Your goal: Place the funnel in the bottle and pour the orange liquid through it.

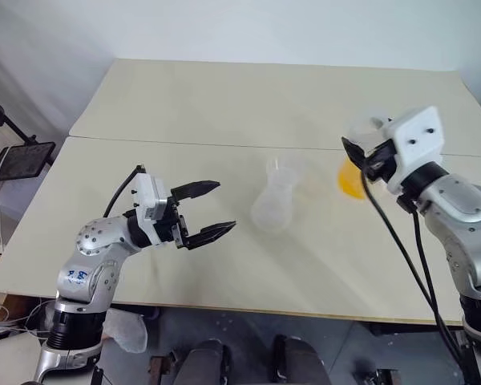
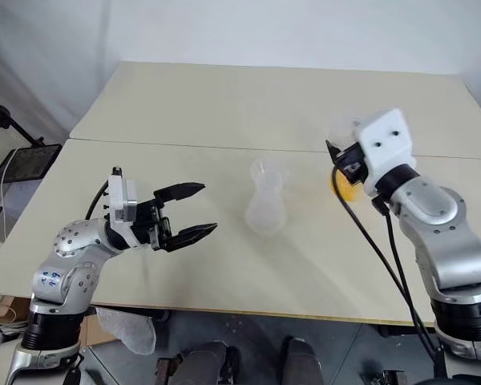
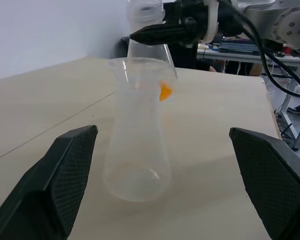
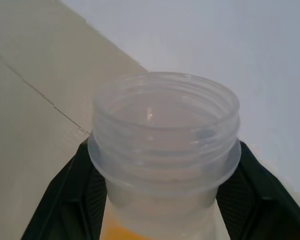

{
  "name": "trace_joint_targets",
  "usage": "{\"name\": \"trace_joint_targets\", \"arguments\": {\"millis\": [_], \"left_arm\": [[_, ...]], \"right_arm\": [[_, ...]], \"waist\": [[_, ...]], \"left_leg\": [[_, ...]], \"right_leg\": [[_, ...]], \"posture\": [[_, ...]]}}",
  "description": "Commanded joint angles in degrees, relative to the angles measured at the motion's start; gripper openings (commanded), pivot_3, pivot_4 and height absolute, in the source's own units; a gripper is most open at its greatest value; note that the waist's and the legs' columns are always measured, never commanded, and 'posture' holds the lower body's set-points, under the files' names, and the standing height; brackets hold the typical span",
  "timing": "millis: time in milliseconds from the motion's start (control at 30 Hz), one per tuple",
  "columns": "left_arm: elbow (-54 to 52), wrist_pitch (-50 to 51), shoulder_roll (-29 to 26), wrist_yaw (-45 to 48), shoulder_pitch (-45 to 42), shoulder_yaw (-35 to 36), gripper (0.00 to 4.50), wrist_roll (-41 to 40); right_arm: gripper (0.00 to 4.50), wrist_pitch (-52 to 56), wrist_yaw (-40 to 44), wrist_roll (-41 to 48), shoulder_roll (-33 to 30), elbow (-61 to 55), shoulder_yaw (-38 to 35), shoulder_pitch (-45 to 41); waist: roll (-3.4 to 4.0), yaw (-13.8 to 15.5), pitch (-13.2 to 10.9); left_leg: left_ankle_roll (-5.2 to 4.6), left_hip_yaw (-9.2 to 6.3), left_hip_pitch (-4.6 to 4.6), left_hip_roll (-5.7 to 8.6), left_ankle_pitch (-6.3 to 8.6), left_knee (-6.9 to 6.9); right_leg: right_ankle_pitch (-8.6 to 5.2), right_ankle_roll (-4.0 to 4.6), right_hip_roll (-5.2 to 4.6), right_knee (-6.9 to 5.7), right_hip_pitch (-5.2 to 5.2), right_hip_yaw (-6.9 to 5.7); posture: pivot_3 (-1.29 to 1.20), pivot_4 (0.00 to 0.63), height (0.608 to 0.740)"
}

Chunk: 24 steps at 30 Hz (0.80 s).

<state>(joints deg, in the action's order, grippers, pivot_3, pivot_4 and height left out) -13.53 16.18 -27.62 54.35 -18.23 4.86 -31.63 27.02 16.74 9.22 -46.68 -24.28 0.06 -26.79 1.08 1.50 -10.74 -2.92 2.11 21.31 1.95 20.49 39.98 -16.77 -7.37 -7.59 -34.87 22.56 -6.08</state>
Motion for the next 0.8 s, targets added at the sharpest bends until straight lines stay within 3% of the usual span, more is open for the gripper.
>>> {"name": "trace_joint_targets", "arguments": {"millis": [33,233,567,800], "left_arm": [[-0.1,-1.9,0.5,0.0,-1.2,-0.4,4.50,0.3],[0.5,-3.2,1.4,-0.2,-1.2,-1.3,4.50,0.9],[-0.1,-3.3,1.4,-0.9,-0.7,-1.7,4.50,0.8],[-0.2,-3.4,1.4,-1.3,-0.6,-1.7,4.50,0.9]], "right_arm": [[2.48,-8.1,-1.0,-11.1,-1.6,-1.9,3.4,-0.9],[2.48,-12.6,-2.1,-22.0,1.8,-1.1,7.9,-2.1],[2.48,-24.3,-2.0,-39.4,1.4,1.4,11.8,-3.0],[2.48,-28.5,-2.0,-45.0,2.8,3.7,11.2,-3.3]], "waist": [[-0.01,-0.2,0.0],[-0.02,-0.3,0.0],[-0.02,-0.3,0.0],[-0.02,-0.4,0.0]], "left_leg": [[0.00,0.02,0.00,0.00,0.00,0.00],[0.03,0.08,-0.04,-0.14,-0.02,-0.01],[0.04,0.08,-0.04,-0.14,-0.02,0.00],[0.04,0.08,-0.04,-0.15,-0.02,0.00]], "right_leg": [[0.01,-0.01,0.01,0.00,0.00,-0.06],[0.01,-0.02,0.12,-0.02,0.01,-0.11],[0.01,-0.02,0.12,0.00,0.00,-0.10],[0.00,-0.02,0.14,-0.01,0.00,-0.10]], "posture": [[0.00,0.150,0.740],[0.00,0.150,0.740],[0.00,0.150,0.740],[0.00,0.150,0.740]]}}
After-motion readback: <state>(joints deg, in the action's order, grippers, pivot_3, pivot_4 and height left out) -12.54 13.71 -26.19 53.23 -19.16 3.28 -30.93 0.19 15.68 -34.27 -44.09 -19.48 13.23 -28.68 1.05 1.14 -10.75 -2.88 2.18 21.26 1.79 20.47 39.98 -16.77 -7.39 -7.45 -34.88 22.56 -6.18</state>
